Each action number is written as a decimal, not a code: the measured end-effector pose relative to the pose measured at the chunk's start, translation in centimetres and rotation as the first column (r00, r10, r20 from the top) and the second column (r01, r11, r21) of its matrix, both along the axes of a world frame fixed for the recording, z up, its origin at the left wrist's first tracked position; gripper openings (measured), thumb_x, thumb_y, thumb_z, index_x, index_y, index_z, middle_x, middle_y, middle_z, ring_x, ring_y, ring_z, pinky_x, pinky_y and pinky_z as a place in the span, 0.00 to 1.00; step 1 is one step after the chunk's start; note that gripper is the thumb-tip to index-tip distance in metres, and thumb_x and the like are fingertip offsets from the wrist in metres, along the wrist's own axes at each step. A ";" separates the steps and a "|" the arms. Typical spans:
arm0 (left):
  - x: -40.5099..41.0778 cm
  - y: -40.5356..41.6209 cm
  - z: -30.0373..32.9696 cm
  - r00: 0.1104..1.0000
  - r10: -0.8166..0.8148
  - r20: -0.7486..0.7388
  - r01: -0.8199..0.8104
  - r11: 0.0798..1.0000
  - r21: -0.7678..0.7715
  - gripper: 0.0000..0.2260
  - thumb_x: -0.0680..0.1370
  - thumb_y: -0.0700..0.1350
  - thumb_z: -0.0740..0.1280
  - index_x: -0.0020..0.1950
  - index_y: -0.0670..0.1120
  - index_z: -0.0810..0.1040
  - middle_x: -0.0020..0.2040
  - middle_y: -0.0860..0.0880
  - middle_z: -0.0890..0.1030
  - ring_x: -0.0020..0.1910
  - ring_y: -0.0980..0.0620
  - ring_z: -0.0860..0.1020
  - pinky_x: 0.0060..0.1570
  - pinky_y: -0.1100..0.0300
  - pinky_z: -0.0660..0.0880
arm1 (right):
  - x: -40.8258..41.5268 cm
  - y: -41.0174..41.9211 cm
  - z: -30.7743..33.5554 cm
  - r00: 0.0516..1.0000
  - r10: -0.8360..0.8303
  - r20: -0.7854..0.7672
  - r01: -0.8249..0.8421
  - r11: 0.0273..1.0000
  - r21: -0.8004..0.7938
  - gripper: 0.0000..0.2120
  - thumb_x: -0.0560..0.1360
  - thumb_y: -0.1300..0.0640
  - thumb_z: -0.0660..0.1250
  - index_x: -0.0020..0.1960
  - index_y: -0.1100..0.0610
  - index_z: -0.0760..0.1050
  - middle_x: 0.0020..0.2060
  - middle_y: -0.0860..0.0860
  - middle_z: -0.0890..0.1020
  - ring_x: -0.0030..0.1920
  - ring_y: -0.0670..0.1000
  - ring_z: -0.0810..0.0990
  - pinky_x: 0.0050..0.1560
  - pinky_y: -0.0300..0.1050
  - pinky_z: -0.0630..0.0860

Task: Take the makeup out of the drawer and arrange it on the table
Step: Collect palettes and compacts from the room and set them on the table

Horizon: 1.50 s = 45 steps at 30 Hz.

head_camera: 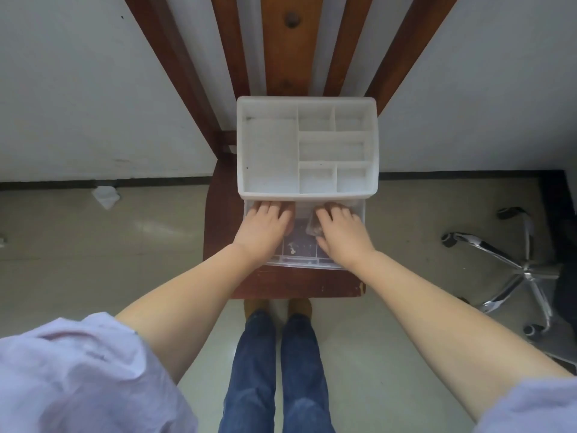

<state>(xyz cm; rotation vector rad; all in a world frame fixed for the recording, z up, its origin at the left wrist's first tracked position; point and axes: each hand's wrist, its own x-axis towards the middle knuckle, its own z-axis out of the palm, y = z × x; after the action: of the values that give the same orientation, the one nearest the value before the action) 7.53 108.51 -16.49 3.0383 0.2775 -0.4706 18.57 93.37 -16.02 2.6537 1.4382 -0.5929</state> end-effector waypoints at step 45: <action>-8.9 0.2 12.8 0.735 0.648 -0.199 -0.637 0.561 -0.529 0.35 0.71 0.58 0.67 0.73 0.47 0.60 0.65 0.43 0.68 0.66 0.43 0.67 0.64 0.52 0.67 | -3.1 5.2 14.2 0.889 0.232 -0.394 -0.180 0.970 0.164 0.26 0.72 0.49 0.67 0.67 0.54 0.66 0.61 0.54 0.74 0.61 0.55 0.73 0.53 0.41 0.67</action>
<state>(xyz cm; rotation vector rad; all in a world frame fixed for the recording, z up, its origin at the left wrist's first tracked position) -1.40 108.70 -3.73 2.1274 1.0050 -0.3656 15.43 98.52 -1.83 2.5113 1.8915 -1.1261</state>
